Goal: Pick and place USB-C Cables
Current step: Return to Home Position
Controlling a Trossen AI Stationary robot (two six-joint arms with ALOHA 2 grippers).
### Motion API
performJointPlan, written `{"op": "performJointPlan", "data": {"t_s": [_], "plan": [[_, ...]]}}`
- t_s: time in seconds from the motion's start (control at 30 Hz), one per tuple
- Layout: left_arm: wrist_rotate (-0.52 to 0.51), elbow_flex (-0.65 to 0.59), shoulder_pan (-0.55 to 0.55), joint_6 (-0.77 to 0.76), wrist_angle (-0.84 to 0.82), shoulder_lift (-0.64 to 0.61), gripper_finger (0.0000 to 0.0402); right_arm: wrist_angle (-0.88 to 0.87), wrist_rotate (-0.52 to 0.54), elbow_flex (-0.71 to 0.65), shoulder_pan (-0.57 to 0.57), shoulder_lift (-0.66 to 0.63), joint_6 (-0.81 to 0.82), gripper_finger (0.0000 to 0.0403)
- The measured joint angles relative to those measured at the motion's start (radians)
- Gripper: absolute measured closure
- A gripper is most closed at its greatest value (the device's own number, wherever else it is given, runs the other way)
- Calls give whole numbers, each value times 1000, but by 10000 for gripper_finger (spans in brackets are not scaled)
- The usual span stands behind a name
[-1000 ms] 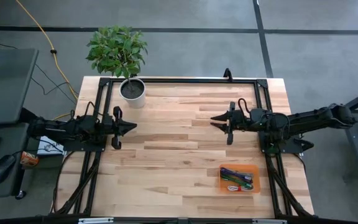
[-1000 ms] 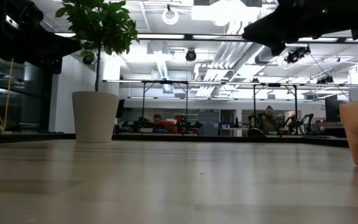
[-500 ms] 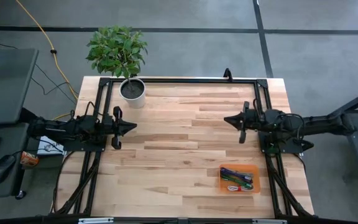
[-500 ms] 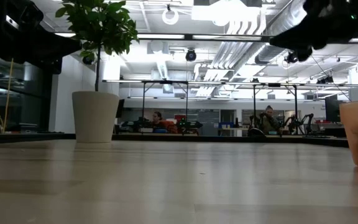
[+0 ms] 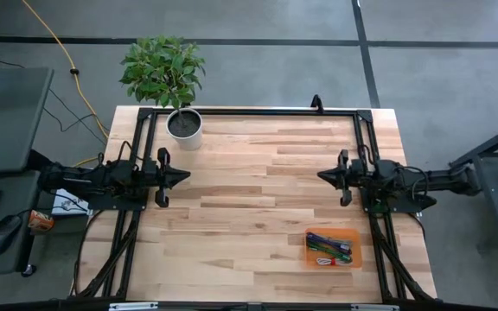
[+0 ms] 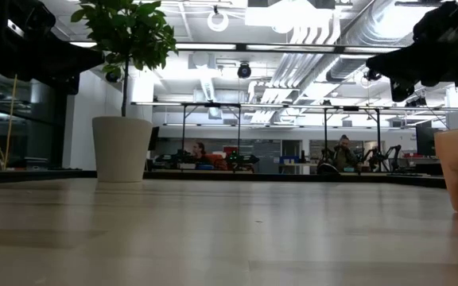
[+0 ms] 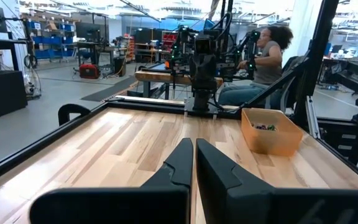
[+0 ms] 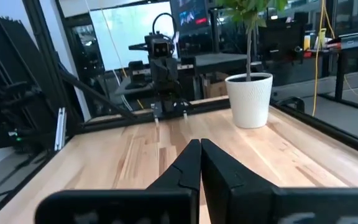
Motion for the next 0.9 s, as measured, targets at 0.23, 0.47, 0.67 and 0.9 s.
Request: {"op": "performJointPlan", "data": {"t_s": [0.23,0.47,0.67,0.9], "plan": [[0,0,0,0,0,0,401,-9,26,-9,-29,-72,-45,403],[0,0,0,0,0,0,401,-170,-49,-9,-77,-114,-21,403],[-1,0,0,0,2,0,401,-185,-52,-9,-77,-98,-73,403],[-1,0,0,0,0,0,401,-184,-45,-9,-77,-98,-106,403]]}}
